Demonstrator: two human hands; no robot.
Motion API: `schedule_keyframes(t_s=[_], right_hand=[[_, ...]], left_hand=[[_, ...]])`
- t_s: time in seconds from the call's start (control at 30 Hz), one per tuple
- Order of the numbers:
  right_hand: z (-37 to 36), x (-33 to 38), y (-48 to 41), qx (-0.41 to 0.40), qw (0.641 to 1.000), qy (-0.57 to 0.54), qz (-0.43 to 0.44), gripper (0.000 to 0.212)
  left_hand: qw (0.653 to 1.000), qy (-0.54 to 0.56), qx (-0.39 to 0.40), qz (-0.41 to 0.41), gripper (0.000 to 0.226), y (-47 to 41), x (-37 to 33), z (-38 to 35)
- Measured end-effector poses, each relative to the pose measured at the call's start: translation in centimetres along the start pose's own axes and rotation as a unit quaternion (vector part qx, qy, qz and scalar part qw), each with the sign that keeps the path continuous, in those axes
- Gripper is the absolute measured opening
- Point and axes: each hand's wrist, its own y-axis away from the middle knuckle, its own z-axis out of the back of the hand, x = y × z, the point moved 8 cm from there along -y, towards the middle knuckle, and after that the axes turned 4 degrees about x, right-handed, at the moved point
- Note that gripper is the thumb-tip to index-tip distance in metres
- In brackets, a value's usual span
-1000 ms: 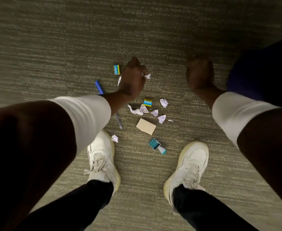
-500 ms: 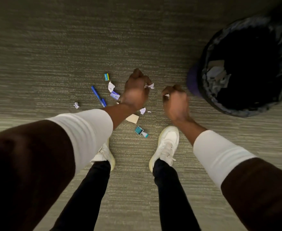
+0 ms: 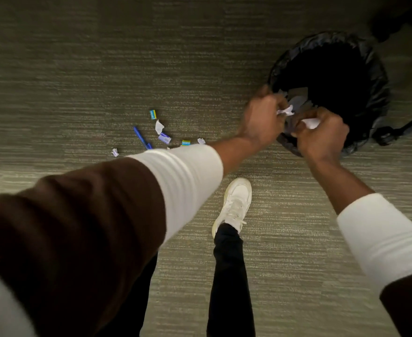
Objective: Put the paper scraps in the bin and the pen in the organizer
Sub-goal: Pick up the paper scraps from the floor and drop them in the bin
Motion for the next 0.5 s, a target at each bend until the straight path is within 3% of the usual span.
schedule_keyframes(t_s=[0.23,0.4,0.5], right_hand=[[1.5,-1.7,-1.4,-0.005,0.999,0.046,-0.025,0.037],[0.3,-0.2,1.9,-0.002,0.998,0.046,0.033,0.03],[-2.2,1.3,4.4,0.011,0.995,0.006,0.097,0.022]], left_hand=[[0.999,0.032,0.039,0.017,0.051,-1.5,-2.3,-2.9],[0.998,0.032,0.028,0.055,0.015,0.7,1.9,-1.9],[0.996,0.017,0.028,0.078,0.012,2.9,5.6,-1.4]])
